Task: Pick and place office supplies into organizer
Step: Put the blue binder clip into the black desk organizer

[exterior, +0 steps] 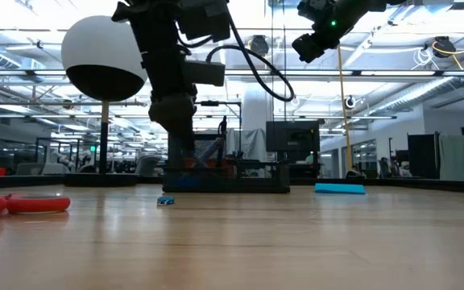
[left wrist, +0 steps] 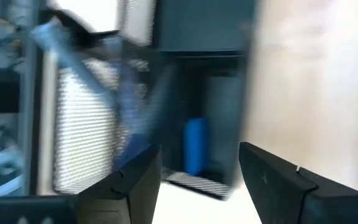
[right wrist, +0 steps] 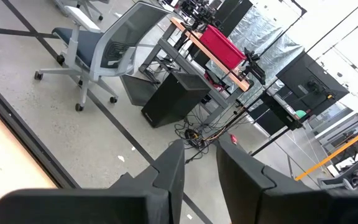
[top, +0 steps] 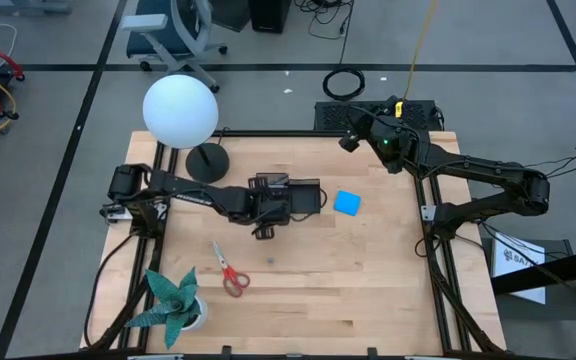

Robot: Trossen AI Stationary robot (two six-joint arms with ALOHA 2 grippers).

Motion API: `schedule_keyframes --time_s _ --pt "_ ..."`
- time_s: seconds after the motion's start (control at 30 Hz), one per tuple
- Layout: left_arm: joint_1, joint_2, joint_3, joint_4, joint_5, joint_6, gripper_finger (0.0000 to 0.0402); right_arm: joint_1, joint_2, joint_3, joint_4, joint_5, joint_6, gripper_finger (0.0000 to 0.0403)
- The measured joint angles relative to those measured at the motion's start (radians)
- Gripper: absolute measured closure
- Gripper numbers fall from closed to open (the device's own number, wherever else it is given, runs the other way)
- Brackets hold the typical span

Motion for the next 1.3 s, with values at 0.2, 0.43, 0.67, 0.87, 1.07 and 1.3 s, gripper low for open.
schedule_keyframes --time_s 0.2,0.43,0.67,0.87,1.07,1.3 --pt "-0.084 0.000 0.000 0.002 0.121 -0.002 0.0193 0.000 0.000 0.000 0.000 0.000 0.000 0.0318" --pt "-0.214 0.000 0.000 0.007 0.231 0.051 0.0210 0.000 0.000 0.000 0.000 0.000 0.000 0.0319" --pt "-0.277 0.000 0.000 0.015 0.334 0.239 0.0204 0.000 0.000 0.000 0.000 0.000 0.000 0.0318" --pt "-0.269 0.000 0.000 0.015 0.361 0.438 0.0204 0.000 0.000 0.000 0.000 0.000 0.000 0.0319" --pt "-0.231 0.000 0.000 0.017 0.431 0.654 0.0215 0.000 0.000 0.000 0.000 0.000 0.000 0.0318" --pt "-0.191 0.047 0.000 0.032 0.481 0.859 0.0225 0.000 0.000 0.000 0.000 0.000 0.000 0.0318"
